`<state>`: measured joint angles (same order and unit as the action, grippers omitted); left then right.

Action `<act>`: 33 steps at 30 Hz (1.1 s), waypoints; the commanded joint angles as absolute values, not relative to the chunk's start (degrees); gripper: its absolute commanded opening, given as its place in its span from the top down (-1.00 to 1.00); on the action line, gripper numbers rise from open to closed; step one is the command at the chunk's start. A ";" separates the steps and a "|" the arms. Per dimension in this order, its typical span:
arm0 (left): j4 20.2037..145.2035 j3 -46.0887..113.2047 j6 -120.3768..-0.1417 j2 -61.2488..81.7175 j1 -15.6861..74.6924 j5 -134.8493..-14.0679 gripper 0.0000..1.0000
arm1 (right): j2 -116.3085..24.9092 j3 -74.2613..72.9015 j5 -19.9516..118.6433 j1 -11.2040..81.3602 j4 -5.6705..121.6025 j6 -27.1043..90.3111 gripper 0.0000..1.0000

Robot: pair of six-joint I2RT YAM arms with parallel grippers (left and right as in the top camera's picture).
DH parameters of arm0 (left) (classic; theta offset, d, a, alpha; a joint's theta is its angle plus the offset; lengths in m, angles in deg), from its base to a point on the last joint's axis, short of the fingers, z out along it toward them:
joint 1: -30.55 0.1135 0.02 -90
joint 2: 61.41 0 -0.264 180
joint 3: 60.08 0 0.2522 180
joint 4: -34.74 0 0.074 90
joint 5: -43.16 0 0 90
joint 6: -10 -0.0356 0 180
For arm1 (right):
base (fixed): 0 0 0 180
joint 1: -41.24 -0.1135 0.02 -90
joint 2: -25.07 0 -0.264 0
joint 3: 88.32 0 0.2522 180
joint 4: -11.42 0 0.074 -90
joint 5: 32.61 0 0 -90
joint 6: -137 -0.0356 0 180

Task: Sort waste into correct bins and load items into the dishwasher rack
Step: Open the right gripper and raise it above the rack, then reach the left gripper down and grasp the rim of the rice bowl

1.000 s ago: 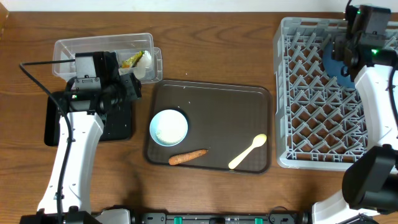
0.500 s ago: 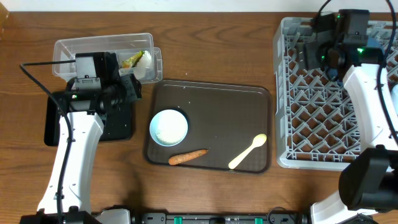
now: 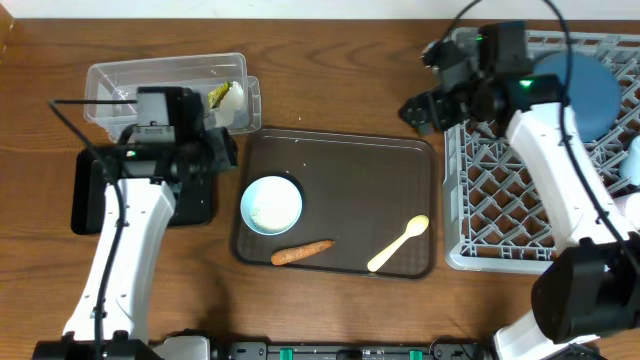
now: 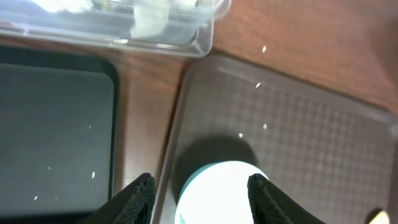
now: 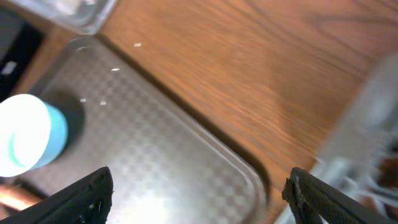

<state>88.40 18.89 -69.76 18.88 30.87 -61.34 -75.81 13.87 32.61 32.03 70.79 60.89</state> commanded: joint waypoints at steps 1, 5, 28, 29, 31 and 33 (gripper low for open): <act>89.75 18.02 -70.52 19.97 29.89 -56.60 -0.01 | -75.37 13.78 31.06 27.96 70.59 61.42 -0.76; 90.08 18.02 -70.30 19.97 29.03 -56.86 -0.01 | -75.37 13.78 34.36 23.92 70.02 61.33 -0.78; 88.11 17.97 -69.60 33.02 7.92 -56.82 -0.01 | -75.37 13.78 44.35 20.93 68.32 54.73 -0.84; 87.85 17.97 -69.10 33.65 7.22 -56.80 -0.01 | -75.37 13.78 44.35 20.93 68.27 54.73 -0.84; 87.63 17.97 -68.73 34.64 6.21 -56.80 -0.01 | -75.37 13.78 44.35 20.93 68.25 54.73 -0.84; 87.70 17.97 -68.71 35.82 5.47 -56.80 -0.01 | -75.37 13.78 44.37 20.93 68.27 54.73 -0.84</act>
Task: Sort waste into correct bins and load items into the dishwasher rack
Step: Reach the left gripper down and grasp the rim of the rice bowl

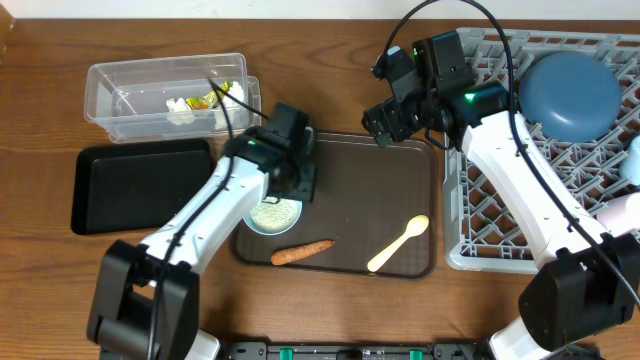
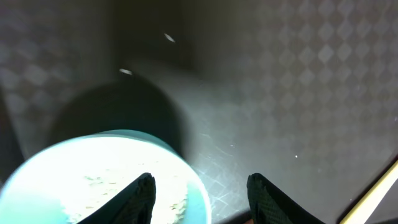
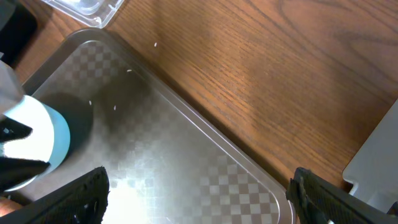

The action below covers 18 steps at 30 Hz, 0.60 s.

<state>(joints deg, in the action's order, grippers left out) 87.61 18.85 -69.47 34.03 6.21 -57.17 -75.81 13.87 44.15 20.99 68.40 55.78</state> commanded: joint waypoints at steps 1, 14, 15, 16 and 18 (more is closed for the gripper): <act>87.70 17.97 -68.25 36.41 5.27 -56.80 -0.01 | -75.37 13.78 44.44 20.93 68.27 54.73 -0.84; 88.33 17.93 -64.82 39.25 5.08 -56.62 0.01 | -75.37 13.78 45.60 20.93 68.32 54.73 -0.85; 88.33 17.91 -64.82 39.45 5.08 -56.62 0.02 | -75.37 13.78 45.60 20.93 68.32 54.73 -0.85; 88.33 17.91 -64.82 39.84 5.08 -56.62 0.02 | -75.37 13.78 45.60 20.93 68.32 54.71 -0.85; 88.33 17.91 -64.66 40.63 5.08 -56.62 0.02 | -75.37 13.78 45.60 20.93 68.32 54.73 -0.85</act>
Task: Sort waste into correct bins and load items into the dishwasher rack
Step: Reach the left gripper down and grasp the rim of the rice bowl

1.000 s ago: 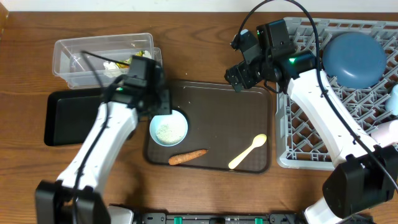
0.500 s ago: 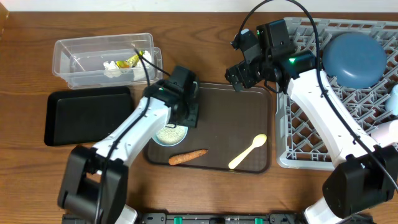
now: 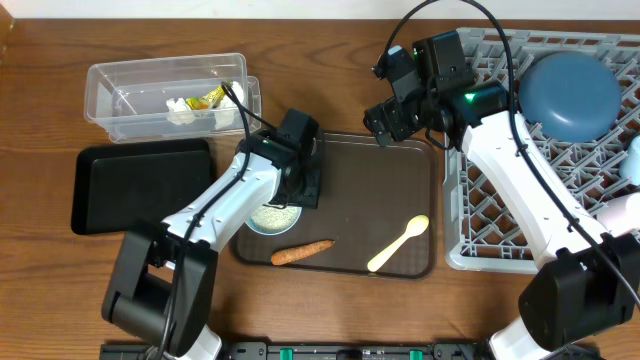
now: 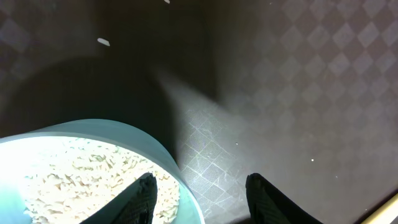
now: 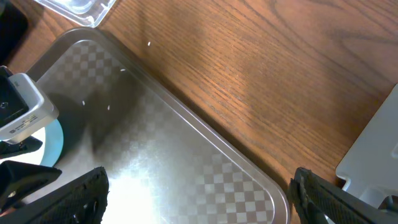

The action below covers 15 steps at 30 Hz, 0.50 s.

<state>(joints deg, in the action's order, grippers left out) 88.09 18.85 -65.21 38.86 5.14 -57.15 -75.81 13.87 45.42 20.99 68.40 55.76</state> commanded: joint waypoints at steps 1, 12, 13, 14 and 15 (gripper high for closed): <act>88.31 17.91 -64.66 41.13 5.08 -56.62 0.02 | -75.37 13.78 45.60 20.93 68.32 54.73 -0.85; 86.54 17.84 -64.69 42.11 5.08 -56.58 0.42 | -75.37 13.78 45.60 20.93 68.36 54.71 -0.86; 86.43 17.84 -64.69 42.13 5.08 -56.58 0.42 | -75.37 13.78 45.60 20.93 68.36 54.71 -0.86; 86.39 17.84 -64.69 42.18 5.08 -56.58 0.44 | -75.37 13.78 45.60 20.93 68.36 54.73 -0.86; 86.39 17.84 -64.69 42.22 5.08 -56.56 0.47 | -75.37 13.78 45.60 20.93 68.36 54.73 -0.86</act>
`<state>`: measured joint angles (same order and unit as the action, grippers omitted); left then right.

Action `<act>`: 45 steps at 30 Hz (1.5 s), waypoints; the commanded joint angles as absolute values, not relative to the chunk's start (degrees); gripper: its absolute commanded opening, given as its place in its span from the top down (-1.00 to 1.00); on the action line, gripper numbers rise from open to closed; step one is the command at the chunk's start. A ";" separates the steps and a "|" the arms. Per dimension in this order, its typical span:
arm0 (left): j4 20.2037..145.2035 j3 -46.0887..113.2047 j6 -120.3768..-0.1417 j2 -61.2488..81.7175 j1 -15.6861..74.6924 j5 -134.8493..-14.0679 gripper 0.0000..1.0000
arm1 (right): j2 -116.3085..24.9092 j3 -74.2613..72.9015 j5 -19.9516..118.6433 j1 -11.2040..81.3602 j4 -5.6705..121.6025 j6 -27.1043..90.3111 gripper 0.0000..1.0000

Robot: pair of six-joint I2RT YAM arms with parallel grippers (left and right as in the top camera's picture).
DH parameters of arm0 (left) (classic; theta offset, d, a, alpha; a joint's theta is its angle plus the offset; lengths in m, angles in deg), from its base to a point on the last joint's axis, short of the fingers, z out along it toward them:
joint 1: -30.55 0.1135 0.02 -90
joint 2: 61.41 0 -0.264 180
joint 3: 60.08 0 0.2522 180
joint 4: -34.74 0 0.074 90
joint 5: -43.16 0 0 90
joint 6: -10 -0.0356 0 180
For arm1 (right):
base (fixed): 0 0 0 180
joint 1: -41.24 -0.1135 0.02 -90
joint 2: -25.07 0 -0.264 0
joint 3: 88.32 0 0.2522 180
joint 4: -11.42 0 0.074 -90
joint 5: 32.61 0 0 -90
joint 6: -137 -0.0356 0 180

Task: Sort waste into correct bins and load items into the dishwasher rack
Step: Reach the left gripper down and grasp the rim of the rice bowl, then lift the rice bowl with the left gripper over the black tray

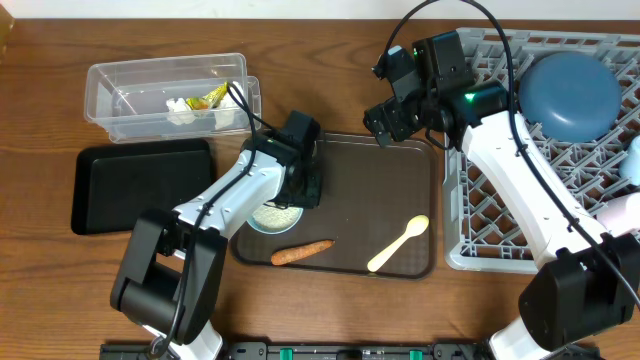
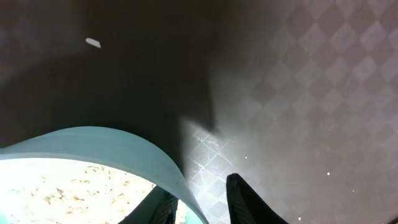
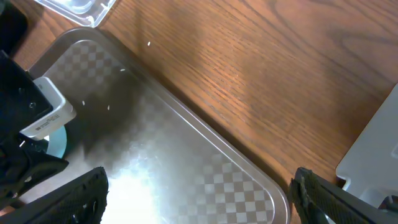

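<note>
A light-blue bowl (image 1: pixel 270 213) with pale crumbs inside sits at the left of the brown tray (image 1: pixel 370 180). My left gripper (image 1: pixel 301 193) is low at the bowl's right edge. In the left wrist view the bowl's rim (image 2: pixel 118 144) runs between the fingers (image 2: pixel 245 198), one inside and one outside, with a small gap at the outer one; left gripper (image 2: pixel 199 186) is open. A carrot (image 1: pixel 302 251) and a cream spoon (image 1: pixel 398 243) lie on the tray's near side. My right gripper (image 1: pixel 388 118) hovers open and empty over the tray's far right corner (image 3: pixel 199 196).
A clear bin (image 1: pixel 170 95) with scraps stands at the back left, with a black tray (image 1: pixel 140 185) in front of it. The white dish rack (image 1: pixel 500 200) on the right holds a large blue bowl (image 1: pixel 570 90). Bare wood lies between tray and rack.
My left gripper's fingers have drawn closer together around the bowl's right rim and sit lower on it. The right arm, carrot and spoon have not moved.
My left gripper was first over the black tray beside the clear bin, and my right gripper over the rack's left edge. Then the left was above the bowl and the right over the tray's far corner. Now the left straddles the bowl's rim.
</note>
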<state>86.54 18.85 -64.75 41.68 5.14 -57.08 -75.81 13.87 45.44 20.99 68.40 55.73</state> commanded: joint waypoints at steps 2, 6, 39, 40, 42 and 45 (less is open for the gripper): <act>86.41 17.84 -64.69 42.33 5.08 -56.58 0.50 | -75.37 13.78 45.60 20.93 68.36 54.73 -0.86; 86.61 17.65 -64.69 42.44 5.08 -55.73 0.54 | -75.37 13.78 45.60 20.93 68.36 54.73 -0.86; 87.50 18.87 -64.73 39.23 6.67 -50.18 0.88 | -75.37 13.78 45.62 20.93 68.38 54.73 -0.89; 87.59 18.87 -64.73 38.31 7.15 -50.18 0.88 | -75.37 13.78 45.62 20.93 68.38 54.73 -0.89; 87.96 18.87 -64.75 36.17 8.47 -50.18 0.88 | -75.37 13.78 45.62 20.93 68.38 54.73 -0.89; 88.46 18.87 -64.93 33.22 10.96 -50.18 0.88 | -75.37 13.78 45.60 20.93 68.38 54.73 -0.89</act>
